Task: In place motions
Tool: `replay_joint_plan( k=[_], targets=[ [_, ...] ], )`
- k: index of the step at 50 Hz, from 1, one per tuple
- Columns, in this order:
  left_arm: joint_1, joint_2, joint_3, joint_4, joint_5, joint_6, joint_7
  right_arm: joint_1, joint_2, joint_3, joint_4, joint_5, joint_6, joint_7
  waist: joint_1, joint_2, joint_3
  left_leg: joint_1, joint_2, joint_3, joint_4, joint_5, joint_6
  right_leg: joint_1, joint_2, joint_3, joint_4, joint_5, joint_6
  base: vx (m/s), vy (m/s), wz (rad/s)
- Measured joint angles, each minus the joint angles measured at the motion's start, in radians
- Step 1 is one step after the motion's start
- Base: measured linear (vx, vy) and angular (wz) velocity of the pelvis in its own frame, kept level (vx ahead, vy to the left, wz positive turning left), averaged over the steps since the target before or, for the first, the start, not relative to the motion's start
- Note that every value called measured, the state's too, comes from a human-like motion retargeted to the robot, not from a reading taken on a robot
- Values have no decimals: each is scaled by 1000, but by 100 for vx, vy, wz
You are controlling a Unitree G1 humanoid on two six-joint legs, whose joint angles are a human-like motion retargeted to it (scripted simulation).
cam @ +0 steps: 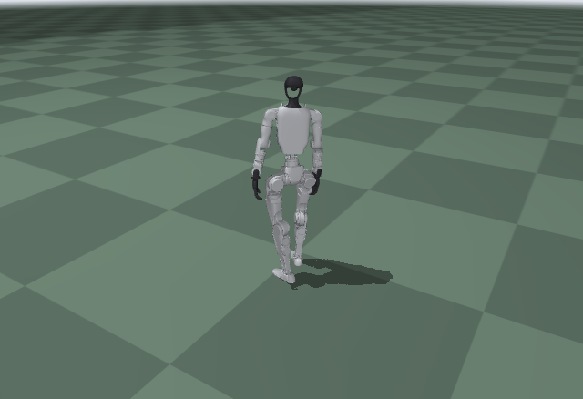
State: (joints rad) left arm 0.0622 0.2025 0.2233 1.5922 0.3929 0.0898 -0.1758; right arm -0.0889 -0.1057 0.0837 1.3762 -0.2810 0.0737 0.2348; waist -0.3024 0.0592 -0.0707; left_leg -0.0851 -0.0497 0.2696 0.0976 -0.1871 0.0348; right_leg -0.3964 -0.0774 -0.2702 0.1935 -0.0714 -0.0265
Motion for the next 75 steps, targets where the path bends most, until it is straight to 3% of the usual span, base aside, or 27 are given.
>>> replay_joint_plan(
  k=[5, 8, 12, 15, 17, 20, 24, 28, 33, 38, 41, 45, 47, 50, 55, 56, 60, 62, 63, 65, 68, 72, 75],
  targets=[
    [69, 60, 13, 18, 77, 32, 51, -1, -41, -47, 39, 61, 20, 78, 81, 17, -25, 59, 49, 386, -70, -37, -41, 82, -75, -555, 45, -144, -63, -11, 75, -408],
    [102, 64, 37, 26, 52, 42, 34, 11, -74, -93, 65, 52, 23, 28, 125, 30, -41, 101, 54, 590, -114, -54, -73, 137, -88, -746, 90, -190, -46, -16, 71, -370],
    [110, 45, 79, 27, 20, 51, 26, 26, -115, -151, 112, 55, 32, 6, 122, 51, -73, 108, 58, 703, -129, -76, -112, 188, -65, -935, 74, -169, -12, -22, 55, -272],
    [88, 25, 81, 18, 4, 54, 25, 38, -130, -202, 154, 55, 56, 30, 79, 64, -101, 102, 55, 767, -123, -85, -132, 170, -43, -941, 25, -18, -12, -20, 33, -160],
    [56, 14, 60, -4, -3, 53, 10, 52, -135, -238, 175, 82, 59, 37, 40, 80, -92, 114, 62, 792, -120, -87, -141, 136, -21, -831, 14, -12, -41, -30, 27, -84],
    [-5, -1, 32, -56, -8, 48, -20, 84, -135, -286, 197, 135, 51, 46, -30, 117, -82, 122, 86, 809, -111, -85, -154, 148, 12, -851, -21, -10, -63, -29, 17, -26],
    [-84, -35, 13, -145, -30, 22, -48, 144, -117, -331, 222, 196, 42, 47, -84, 162, -88, 134, 110, 824, -99, -78, -175, 140, 21, -811, -15, -23, -41, -20, 12, -9],
    [-135, -85, -1, -227, -78, -11, -82, 188, -97, -350, 267, 249, 39, 42, -33, 171, -111, 168, 111, 858, -90, -60, -195, 147, 17, -782, 17, -48, -14, -15, 7, -90],
    [-122, -125, -6, -292, -104, -42, -130, 194, -65, -326, 292, 235, 52, 26, 15, 172, -144, 216, 115, 816, -64, 4, -199, 170, 2, -748, 60, -57, 48, -9, 3, -88],
    [-75, -126, -10, -247, -66, -43, -115, 172, -44, -276, 238, 153, 38, -5, 49, 168, -191, 246, 102, 779, -28, 104, -156, 181, -28, -696, 84, -49, 122, -7, 5, -75],
    [-40, -113, -2, -193, -31, -34, -100, 138, -37, -224, 203, 106, 39, -28, 58, 128, -214, 247, 96, 741, 56, 192, -74, 181, -63, -642, 60, -50, 107, -4, -2, -79],
    [-1, -84, 11, -110, -6, -10, -77, 72, -17, -153, 155, 79, 59, -27, 101, -15, -211, 150, 103, 577, 370, 258, 126, 191, -172, -528, 37, -41, 83, -8, -11, -119],
    [9, -75, 27, -69, -15, 5, -59, 41, -7, -119, 114, 78, 60, -1, 128, -51, -190, 51, 119, 431, 528, 208, 101, 191, -190, -482, 34, -28, 77, -10, -8, -143],
    [24, -85, 68, -29, -39, 20, -46, 0, 3, -73, 35, 70, 52, 43, 167, -70, -144, -87, 65, 198, 630, 165, 68, 197, -183, -416, 10, -3, 57, -13, -3, -154],
    [53, -122, 100, -19, -74, 17, -64, -34, 7, -23, -84, 48, 25, 85, 221, -90, -88, -190, 16, 79, 550, -30, 121, 196, -175, -300, -31, 35, 31, -4, -1, -159],
    [61, -128, 100, -19, -69, 16, -63, -33, 8, -14, -95, 46, 20, 85, 238, -87, -77, -198, -11, 14, 492, -39, 107, 202, -158, -268, -44, 41, 23, 9, -2, -189],
    [79, -137, 77, -18, -42, 13, -67, -19, 17, 2, -95, 39, 10, 74, 302, -37, -32, -168, -94, -335, 205, 1, 33, 252, -37, -152, -88, 61, 2, 22, -7, -191],
    [88, -132, 66, -21, -22, 13, -69, -4, 20, 1, -56, 37, 12, 72, 288, -2, -36, -132, -81, -404, 86, 129, 31, 279, 16, -134, -104, 63, 6, 46, -12, -77],
    [96, -131, 65, -24, -14, 14, -69, 5, 20, 3, -25, 32, 14, 74, 248, -2, -57, -128, -93, -417, 90, 108, 36, 284, 11, -144, -111, 64, 13, 46, -15, -28],
    [98, -123, 72, -25, -4, 20, -75, 17, 24, 6, 51, 17, 28, 65, 235, 8, -89, -107, 2, -182, 52, 103, 22, 266, 35, -102, -117, 75, 12, 36, -15, -71],
    [62, -108, 50, -39, -5, 32, -58, 44, 18, -41, 161, 50, 61, -1, 194, -6, -62, -81, -69, -342, 26, 142, 45, 311, 35, -117, -121, 72, 7, 22, -11, -33],
    [25, -95, 67, -92, -31, 17, -44, 66, -28, -65, 301, 89, 86, 14, 421, -55, -79, -26, -28, -98, -47, 123, 33, 282, 67, 146, -70, 37, -3, 25, -10, -263],
    [-3, -96, 55, -103, -79, 0, -24, 109, -43, -124, 324, 49, 119, -1, 173, -14, -87, -19, -56, -288, -79, 165, 40, 264, 28, -82, -46, 38, -9, 13, -14, 272]
  ],
)
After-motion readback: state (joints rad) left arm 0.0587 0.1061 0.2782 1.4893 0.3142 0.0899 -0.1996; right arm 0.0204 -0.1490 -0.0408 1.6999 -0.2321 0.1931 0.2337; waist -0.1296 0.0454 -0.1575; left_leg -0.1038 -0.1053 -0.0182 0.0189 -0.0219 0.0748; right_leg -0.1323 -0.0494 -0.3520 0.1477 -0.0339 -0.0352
